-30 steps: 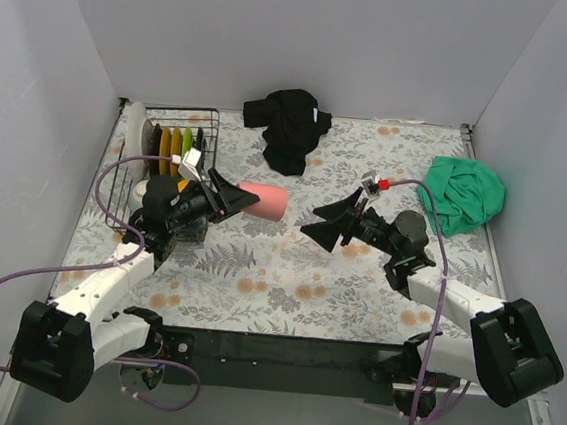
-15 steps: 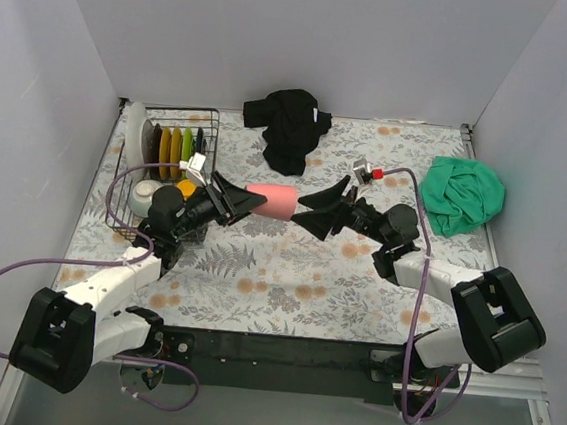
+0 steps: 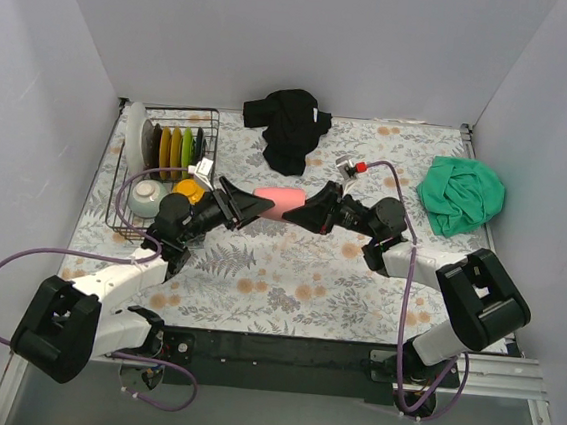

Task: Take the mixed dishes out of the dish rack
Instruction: Place the cup at the center of the board.

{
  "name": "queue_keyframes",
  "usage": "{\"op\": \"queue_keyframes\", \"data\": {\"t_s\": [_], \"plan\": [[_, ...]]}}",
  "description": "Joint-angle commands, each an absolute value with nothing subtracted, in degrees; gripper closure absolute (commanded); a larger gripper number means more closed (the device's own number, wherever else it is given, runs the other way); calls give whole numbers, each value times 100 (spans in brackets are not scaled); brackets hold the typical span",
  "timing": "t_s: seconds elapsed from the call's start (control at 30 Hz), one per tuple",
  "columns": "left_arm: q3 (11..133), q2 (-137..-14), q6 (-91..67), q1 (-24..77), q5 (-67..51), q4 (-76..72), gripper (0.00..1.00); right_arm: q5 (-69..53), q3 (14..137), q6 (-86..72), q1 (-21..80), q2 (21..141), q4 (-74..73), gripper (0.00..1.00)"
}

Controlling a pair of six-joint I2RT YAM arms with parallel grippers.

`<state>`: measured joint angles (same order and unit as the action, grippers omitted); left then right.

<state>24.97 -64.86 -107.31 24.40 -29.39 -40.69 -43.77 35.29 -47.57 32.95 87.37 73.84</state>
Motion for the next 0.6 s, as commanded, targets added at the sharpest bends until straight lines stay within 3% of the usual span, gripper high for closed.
{"op": "queue_keyframes", "data": {"t_s": [0.0,0.1,0.13,0.27,0.4,0.57], "plan": [[2364,-6346,-10644,2496,-2813,-4263,46,-4447,3727,-4658,3313,8657,8368,89],[2417,-6153,-10285,2496,-2603,-3833,34,-4491,3665,-4474,3313,8543,8122,99],[2434,-6083,-10179,2496,-2532,-3545,24,-4509,3639,-4387,3313,8456,7877,99],[2724,-5652,-9424,2487,-2023,-2376,2,-4509,3638,-3807,3278,8139,6668,99],[3311,-5125,-8492,2479,-1259,-917,2,-4272,4067,-2440,3217,7718,4461,99],[3884,-4379,-7305,2479,103,885,2,-2965,5087,-820,3190,7488,1209,99]]}}
